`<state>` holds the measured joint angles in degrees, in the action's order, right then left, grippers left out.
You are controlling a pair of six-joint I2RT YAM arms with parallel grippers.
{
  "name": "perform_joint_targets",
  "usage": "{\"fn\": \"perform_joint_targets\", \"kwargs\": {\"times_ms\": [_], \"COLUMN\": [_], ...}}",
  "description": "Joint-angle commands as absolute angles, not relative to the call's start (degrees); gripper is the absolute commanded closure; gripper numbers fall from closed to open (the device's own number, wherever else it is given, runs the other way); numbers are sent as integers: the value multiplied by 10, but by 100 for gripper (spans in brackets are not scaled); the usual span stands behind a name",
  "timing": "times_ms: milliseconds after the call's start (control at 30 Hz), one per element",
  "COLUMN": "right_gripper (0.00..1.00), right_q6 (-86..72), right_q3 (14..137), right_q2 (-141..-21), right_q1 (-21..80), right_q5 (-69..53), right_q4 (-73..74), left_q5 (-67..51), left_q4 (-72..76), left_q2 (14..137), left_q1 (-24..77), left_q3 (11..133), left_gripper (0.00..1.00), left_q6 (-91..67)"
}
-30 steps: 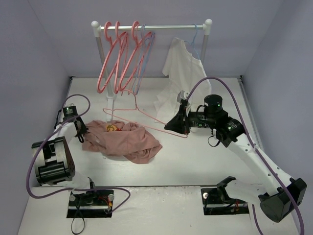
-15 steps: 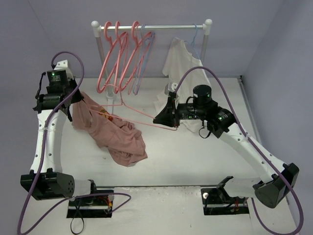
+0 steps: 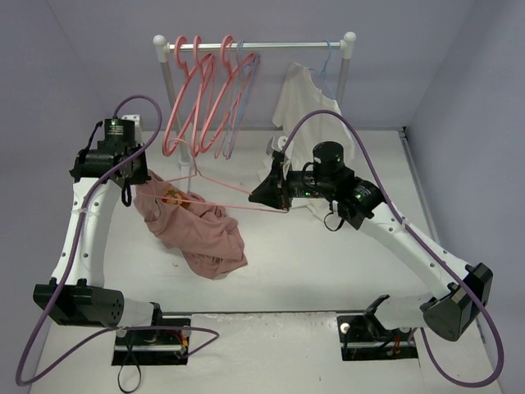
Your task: Place the t-shirt on the hanger
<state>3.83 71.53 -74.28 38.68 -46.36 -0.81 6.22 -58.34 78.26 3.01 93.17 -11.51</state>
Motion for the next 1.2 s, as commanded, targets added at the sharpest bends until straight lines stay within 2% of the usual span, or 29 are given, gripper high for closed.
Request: {"fn": "perform_joint_targets", "kwargs": {"times_ms": [0,433,833,1167], "right_gripper": [100,100,100,100], "right_q6": [17,2,0,-81], "right_q3": [719,692,694,655], "right_q2": [-736,-708,-717,-717], "right_q1": [388,390,402,411], "right_q5": [-456,-461,-457,-424], "right_q4": [-86,-91,-109,-239], "left_q5": [115,237,198,141], "left_q4": [-596,-597,-607,-642], "left_q2": [765,780,782,791], "left_q1": [43,47,66,88], "left_q3": [957,963,969,1018], "left_gripper": [100,100,100,100], "left_q6": [-91,-91,-111,-184]}}
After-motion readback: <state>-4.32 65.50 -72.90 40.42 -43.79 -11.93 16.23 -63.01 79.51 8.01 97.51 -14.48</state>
